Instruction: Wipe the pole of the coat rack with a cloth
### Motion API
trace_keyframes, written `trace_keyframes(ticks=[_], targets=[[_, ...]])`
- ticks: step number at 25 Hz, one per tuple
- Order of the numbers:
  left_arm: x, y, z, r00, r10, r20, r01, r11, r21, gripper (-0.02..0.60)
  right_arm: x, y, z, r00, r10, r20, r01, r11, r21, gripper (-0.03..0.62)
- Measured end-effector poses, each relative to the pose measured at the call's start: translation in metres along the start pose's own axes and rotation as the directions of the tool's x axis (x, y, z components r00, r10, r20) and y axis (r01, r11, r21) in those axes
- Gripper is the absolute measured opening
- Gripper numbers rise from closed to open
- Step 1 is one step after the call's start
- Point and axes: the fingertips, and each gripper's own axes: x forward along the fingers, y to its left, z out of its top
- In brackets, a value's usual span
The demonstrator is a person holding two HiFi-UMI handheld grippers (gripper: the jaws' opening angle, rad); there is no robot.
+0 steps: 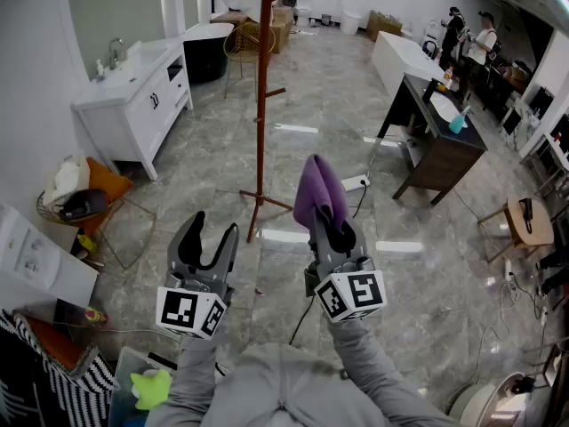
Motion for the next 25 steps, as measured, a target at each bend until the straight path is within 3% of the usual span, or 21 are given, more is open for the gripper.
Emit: trace_keyframes(ticks=[16, 25], targets=[[0.008, 0.028, -0.007, 0.999, -0.032, -0.013, 0.032, 0.999, 0.001, 0.276, 0.02, 0.016, -0.005, 1.0, -0.02, 0.004, 0.02, 1.0, 0.011, 0.081], [0.006, 0.064, -0.017, 0.997, -0.068, -0.021, 0.068, 0.998, -0.008, 0.276, 0.031, 0.022, -0.02, 0.995, -0.093, 0.018, 0.092, 0.995, 0.048, 0.081]])
